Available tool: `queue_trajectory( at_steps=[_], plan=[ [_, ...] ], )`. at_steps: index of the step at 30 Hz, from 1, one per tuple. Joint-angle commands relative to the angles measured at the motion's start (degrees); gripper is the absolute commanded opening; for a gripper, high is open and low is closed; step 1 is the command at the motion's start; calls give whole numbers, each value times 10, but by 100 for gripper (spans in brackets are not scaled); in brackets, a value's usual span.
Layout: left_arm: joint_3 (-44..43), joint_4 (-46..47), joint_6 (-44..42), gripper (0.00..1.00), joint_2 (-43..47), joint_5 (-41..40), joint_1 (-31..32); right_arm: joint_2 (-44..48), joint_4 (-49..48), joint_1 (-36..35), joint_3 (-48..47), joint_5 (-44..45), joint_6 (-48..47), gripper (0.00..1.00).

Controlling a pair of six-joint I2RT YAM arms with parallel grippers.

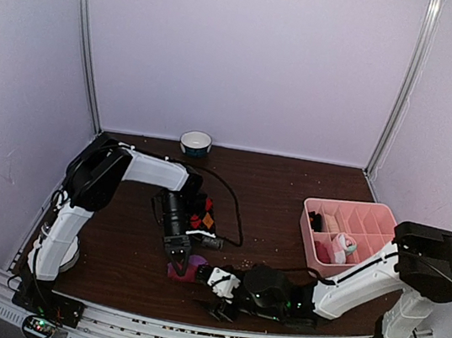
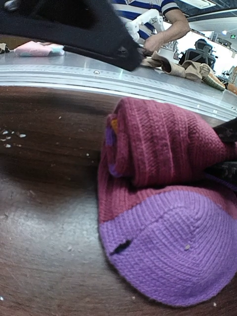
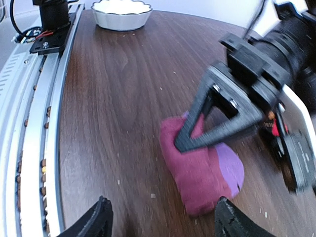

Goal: Roll the socks
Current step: Roll the sock.

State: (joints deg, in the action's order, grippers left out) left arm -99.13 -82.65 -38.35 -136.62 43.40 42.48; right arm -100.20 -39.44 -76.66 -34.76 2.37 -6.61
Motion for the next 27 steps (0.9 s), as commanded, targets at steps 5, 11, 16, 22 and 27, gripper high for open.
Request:
queue_trajectory(
  at_steps=[5, 11, 16, 22, 27],
  plan=[
    [-11, 39, 12, 0, -17, -46, -2, -74, 53, 53, -97, -77, -84, 58],
    [3, 56, 18, 5, -3, -50, -2, -109, 83, 82, -133, -130, -75, 42],
    [13, 65, 19, 13, 11, -56, -2, -129, 89, 90, -139, -159, -56, 24],
    [60, 146, 33, 36, 80, -96, -8, -141, 97, 121, -145, -213, 27, 0],
    [162, 290, 46, 58, 217, -152, -19, -162, 105, 167, -137, -270, 117, 0]
  ],
)
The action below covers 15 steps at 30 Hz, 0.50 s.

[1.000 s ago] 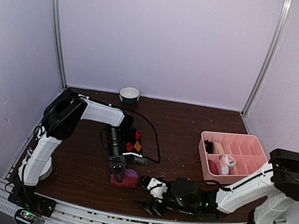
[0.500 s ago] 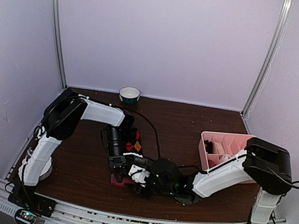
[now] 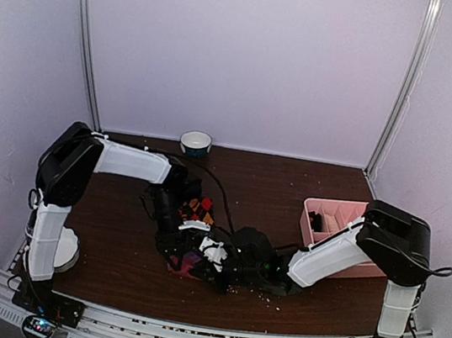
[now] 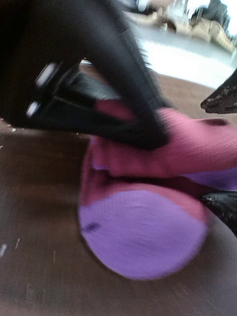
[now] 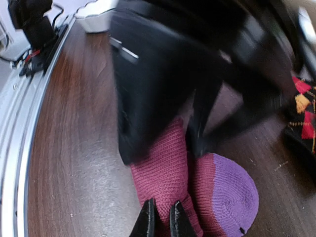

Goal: Roll the socks
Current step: Roll the sock.

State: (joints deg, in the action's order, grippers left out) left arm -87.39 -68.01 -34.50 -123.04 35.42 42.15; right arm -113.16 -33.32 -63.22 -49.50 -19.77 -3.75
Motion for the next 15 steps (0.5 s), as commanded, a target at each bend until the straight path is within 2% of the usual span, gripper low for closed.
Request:
queue_trajectory(
  at_steps=[1, 2, 4, 6, 11, 15],
  plan=[
    [63, 168, 5, 60, 104, -79, -15, -35, 46, 37, 14, -53, 99, 0],
    [81, 189, 3, 63, 128, -82, -15, -39, 52, 39, 15, -54, 107, 0],
    [111, 226, -4, 95, 167, -85, -15, -47, 75, 46, 10, -52, 118, 0],
    [125, 244, -6, 98, 187, -96, -15, -56, 111, 53, -2, -53, 130, 0],
    [153, 279, -6, 98, 222, -122, -14, -66, 148, 69, -11, -58, 175, 0],
    [196, 330, -40, 98, 287, -127, -14, -83, 228, 87, -38, -66, 234, 0]
  ],
)
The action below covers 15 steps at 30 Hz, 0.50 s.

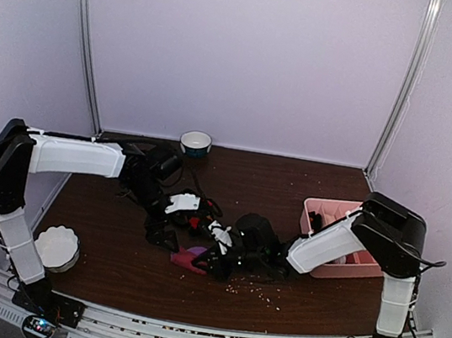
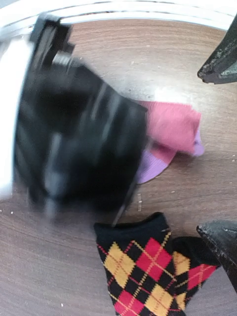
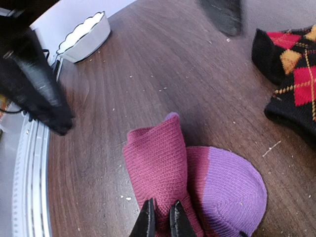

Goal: Roll the socks
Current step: Roll the sock.

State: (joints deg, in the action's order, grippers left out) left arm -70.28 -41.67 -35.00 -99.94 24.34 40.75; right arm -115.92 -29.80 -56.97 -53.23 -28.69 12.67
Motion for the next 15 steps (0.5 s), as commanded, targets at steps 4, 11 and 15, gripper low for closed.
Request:
queue_trajectory(
  at_steps=[4, 11, 15],
  plan=[
    [-8, 38, -91, 98, 70, -60, 0, -80, 282, 41, -37, 11, 127, 0],
    [5, 99, -1, 98, 37, -166, -18, -70, 290, 41, -18, 13, 133, 0],
    [-39, 2, -57, 98, -24, -46, -37, -74, 301, 41, -19, 17, 122, 0]
  ],
)
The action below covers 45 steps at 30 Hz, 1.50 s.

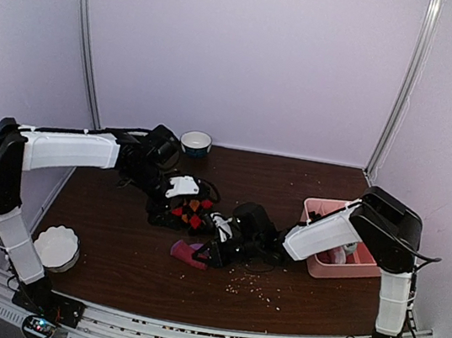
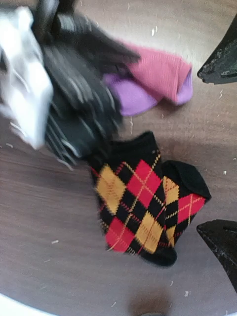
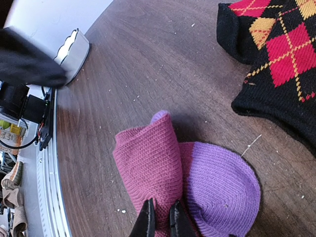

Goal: Roll the socks
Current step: Roll the sock.

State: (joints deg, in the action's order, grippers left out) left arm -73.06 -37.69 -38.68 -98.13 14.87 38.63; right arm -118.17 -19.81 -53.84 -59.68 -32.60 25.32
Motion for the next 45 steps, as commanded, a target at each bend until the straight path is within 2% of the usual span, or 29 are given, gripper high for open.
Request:
queue_trajectory(
  at_steps=[1, 4, 9, 12, 17, 19, 29, 31, 33, 35, 38, 39, 42, 43, 44, 45],
  plan=[
    [20, -1, -33, 98, -17, 26, -3, -53, 202, 10, 45, 56, -5, 0],
    [112, 88, -87, 98, 44, -7, 57, -60, 201, 12, 43, 51, -4, 0],
    [161, 137, -129, 96, 59, -25, 111, -81, 177, 22, 44, 10, 36, 0],
    [178, 176, -148, 87, 51, -54, 136, -95, 175, 32, 45, -11, 52, 0],
    [160, 187, -153, 62, 8, -96, 145, -101, 159, 43, 55, -34, 74, 0],
    [160, 196, -155, 55, -7, -115, 145, -103, 156, 48, 57, -40, 83, 0],
    [151, 203, -133, 40, -48, -145, 146, -100, 126, 52, 60, -64, 117, 1],
    [136, 194, -124, 27, -60, -141, 146, -97, 119, 52, 62, -63, 121, 2],
    [116, 171, -115, 0, -74, -135, 146, -84, 111, 52, 67, -52, 118, 4],
    [94, 134, -99, 0, -83, -111, 140, -52, 58, 52, 93, -29, 115, 12],
    [51, 39, -75, 0, -90, -22, 107, 12, 7, 52, 142, 25, 83, 19],
    [33, 5, -69, 0, -92, 13, 94, 39, -12, 50, 159, 46, 70, 26],
    [-27, -102, -59, 0, -97, 118, 60, 118, -72, 41, 219, 102, 33, 60],
    [-46, -135, -57, 0, -98, 152, 52, 140, -86, 37, 235, 115, 22, 91],
    [-67, -168, -59, 0, -98, 186, 46, 164, -98, 34, 246, 127, 13, 99],
    [-87, -200, -64, 0, -98, 212, 42, 186, -102, 32, 259, 140, 4, 100]
  ],
)
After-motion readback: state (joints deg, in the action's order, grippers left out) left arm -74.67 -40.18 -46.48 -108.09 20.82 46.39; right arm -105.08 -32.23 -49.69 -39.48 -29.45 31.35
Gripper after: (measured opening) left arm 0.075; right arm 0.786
